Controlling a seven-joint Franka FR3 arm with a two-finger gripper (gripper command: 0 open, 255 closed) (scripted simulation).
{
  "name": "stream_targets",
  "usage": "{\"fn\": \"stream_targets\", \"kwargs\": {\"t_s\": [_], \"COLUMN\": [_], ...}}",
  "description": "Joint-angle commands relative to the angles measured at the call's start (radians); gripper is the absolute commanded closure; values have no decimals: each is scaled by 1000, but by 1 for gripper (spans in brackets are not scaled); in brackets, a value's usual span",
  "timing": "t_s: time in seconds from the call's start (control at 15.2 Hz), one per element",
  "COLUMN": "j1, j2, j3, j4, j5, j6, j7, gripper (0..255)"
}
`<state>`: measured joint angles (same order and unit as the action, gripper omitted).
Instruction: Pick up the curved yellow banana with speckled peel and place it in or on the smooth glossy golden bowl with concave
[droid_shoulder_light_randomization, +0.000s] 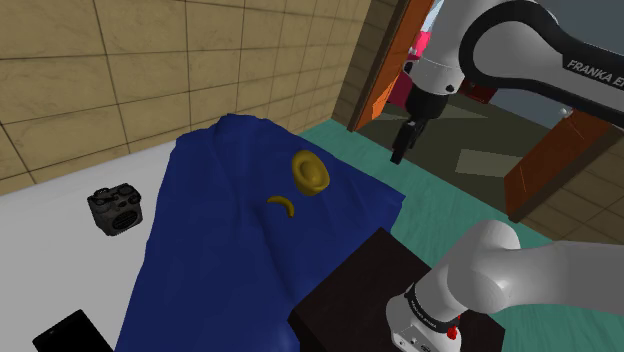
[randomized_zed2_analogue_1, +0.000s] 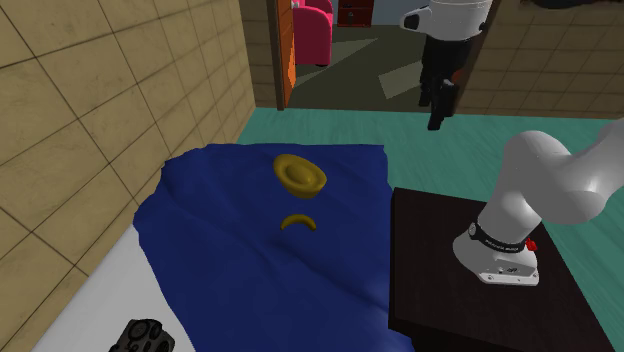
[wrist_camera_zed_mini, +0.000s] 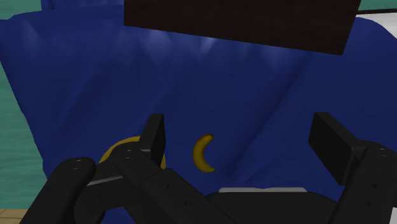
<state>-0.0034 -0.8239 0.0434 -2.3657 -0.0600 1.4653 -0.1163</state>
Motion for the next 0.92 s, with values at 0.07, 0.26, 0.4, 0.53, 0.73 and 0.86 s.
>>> {"fn": "stream_targets", "kwargs": {"t_s": [0.07,0.26,0.4,0.53,0.73,0.86], "j1": [-1,-4,-6,-9,-14,-17], "j2": [17,78,126,179,270,336], "j3": [-1,-4,-6,-8,-10,-11], "j4": [-18,-65,-89,-107,-123,-127], "j5": [-1,-3,-5,-7,-12,-15], "j6": [35,143,215,287,393,463], "j7": [2,8,12,16,22,27], "gripper": [0,0,0,0,0,0]}}
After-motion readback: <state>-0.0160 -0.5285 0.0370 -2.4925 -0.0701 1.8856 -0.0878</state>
